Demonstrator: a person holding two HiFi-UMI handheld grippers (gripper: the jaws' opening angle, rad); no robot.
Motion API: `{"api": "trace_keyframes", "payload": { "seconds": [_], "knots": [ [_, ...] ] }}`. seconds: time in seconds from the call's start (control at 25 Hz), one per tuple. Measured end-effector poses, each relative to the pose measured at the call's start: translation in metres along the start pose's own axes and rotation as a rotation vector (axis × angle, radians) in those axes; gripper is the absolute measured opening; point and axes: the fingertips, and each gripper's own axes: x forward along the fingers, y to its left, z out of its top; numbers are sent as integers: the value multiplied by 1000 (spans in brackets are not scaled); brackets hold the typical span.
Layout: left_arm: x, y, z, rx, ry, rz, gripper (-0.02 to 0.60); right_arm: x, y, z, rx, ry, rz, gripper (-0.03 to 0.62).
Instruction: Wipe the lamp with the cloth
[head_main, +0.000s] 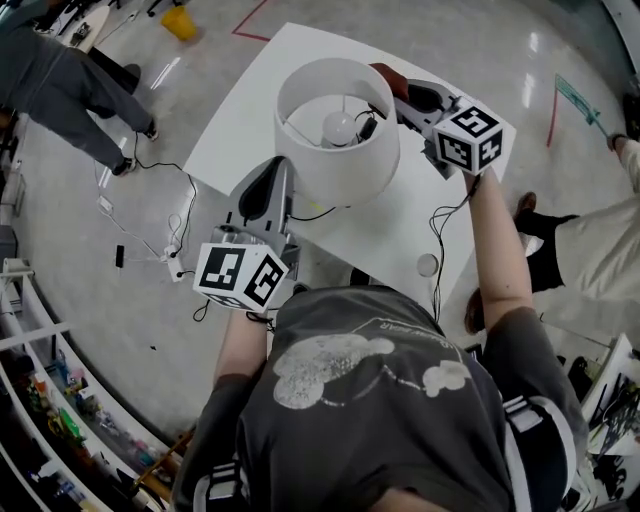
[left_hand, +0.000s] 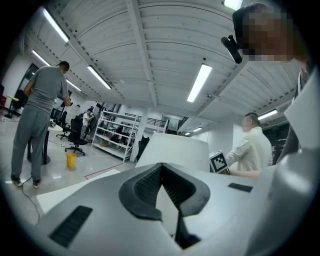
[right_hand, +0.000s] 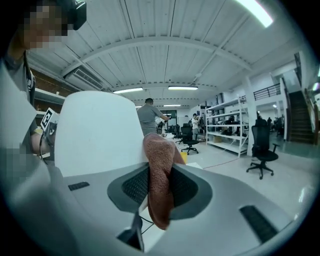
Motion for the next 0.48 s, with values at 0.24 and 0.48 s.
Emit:
{"api": "trace_keyframes", "payload": {
  "seconds": [0.24,0.48],
  "knots": [
    [-10,-2,-6,-8,-2,-26,8,-16,-7,-25,45,27,-87,95],
    [-13,0,8,-4,-24,-110,8,-58,10,29,26,-92,-183,95]
  ]
}}
